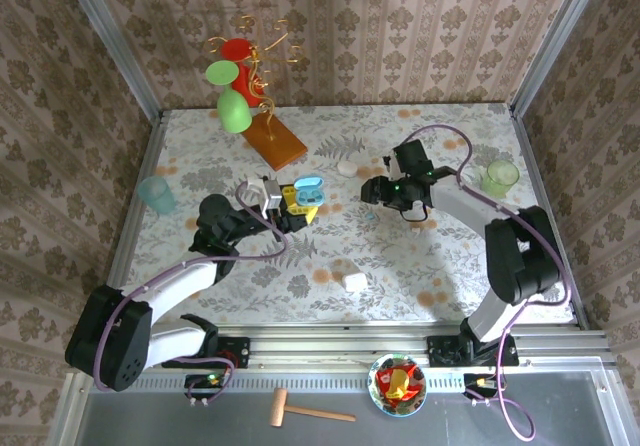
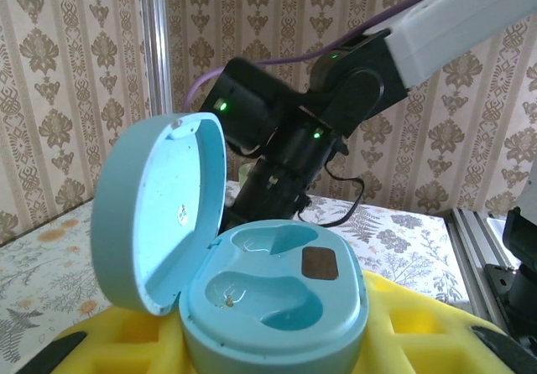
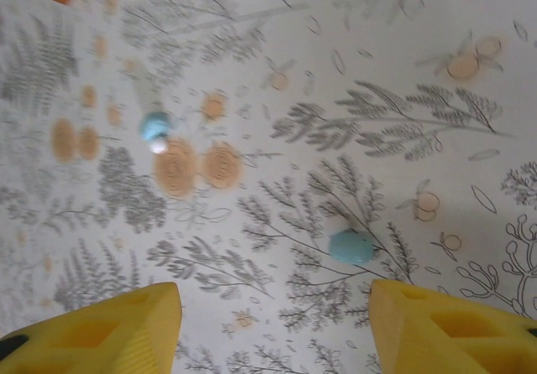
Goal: Insert the wireless bluetooth earbuds into the charging case
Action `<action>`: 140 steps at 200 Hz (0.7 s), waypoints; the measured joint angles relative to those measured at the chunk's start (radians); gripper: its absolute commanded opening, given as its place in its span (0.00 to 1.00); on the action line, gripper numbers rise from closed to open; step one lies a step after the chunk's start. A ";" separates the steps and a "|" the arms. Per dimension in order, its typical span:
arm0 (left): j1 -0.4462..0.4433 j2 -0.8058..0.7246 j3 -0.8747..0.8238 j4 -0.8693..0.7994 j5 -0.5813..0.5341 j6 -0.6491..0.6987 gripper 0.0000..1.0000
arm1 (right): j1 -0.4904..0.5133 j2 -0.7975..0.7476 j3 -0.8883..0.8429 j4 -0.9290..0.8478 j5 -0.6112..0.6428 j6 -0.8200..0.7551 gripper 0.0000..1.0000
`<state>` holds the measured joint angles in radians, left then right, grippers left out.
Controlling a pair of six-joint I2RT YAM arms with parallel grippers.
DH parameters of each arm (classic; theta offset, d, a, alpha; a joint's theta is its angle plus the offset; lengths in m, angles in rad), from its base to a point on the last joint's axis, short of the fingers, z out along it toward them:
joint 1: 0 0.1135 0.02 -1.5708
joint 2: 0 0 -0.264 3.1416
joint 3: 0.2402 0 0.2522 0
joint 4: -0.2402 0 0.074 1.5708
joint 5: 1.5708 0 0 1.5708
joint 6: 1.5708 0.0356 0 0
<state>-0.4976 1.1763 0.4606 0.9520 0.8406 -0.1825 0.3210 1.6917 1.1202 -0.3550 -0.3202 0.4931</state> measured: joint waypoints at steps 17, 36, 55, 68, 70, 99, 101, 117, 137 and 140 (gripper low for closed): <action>0.000 0.000 -0.005 0.003 0.000 0.003 0.25 | 0.003 0.058 0.039 -0.030 0.003 -0.019 0.59; 0.000 0.000 -0.008 0.005 0.000 0.004 0.25 | 0.007 0.117 0.091 -0.057 0.008 -0.046 0.58; 0.000 0.000 -0.008 0.006 0.000 0.004 0.25 | 0.011 0.170 0.141 -0.080 0.018 -0.070 0.58; 0.000 0.000 -0.008 0.006 0.000 0.007 0.25 | 0.016 0.194 0.158 -0.087 0.022 -0.081 0.57; 0.000 0.000 -0.008 0.006 0.000 0.007 0.25 | 0.016 0.197 0.160 -0.087 0.022 -0.083 0.58; 0.000 0.001 -0.009 0.006 0.000 0.019 0.25 | 0.024 0.243 0.188 -0.109 0.022 -0.113 0.58; 0.000 0.001 -0.009 0.006 0.000 0.019 0.25 | 0.024 0.247 0.191 -0.110 0.022 -0.115 0.58; 0.000 0.003 -0.009 0.006 0.000 0.020 0.25 | 0.032 0.270 0.203 -0.117 0.022 -0.128 0.57; 0.000 0.006 -0.009 0.007 0.000 0.022 0.25 | 0.038 0.277 0.203 -0.131 0.022 -0.132 0.57; 0.000 0.006 -0.009 0.007 0.000 0.022 0.25 | 0.039 0.277 0.203 -0.132 0.022 -0.133 0.57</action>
<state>-0.4976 1.1828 0.4519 0.9588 0.8410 -0.1608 0.3595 1.9686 1.3228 -0.4873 -0.2985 0.3599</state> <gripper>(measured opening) 0.368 0.574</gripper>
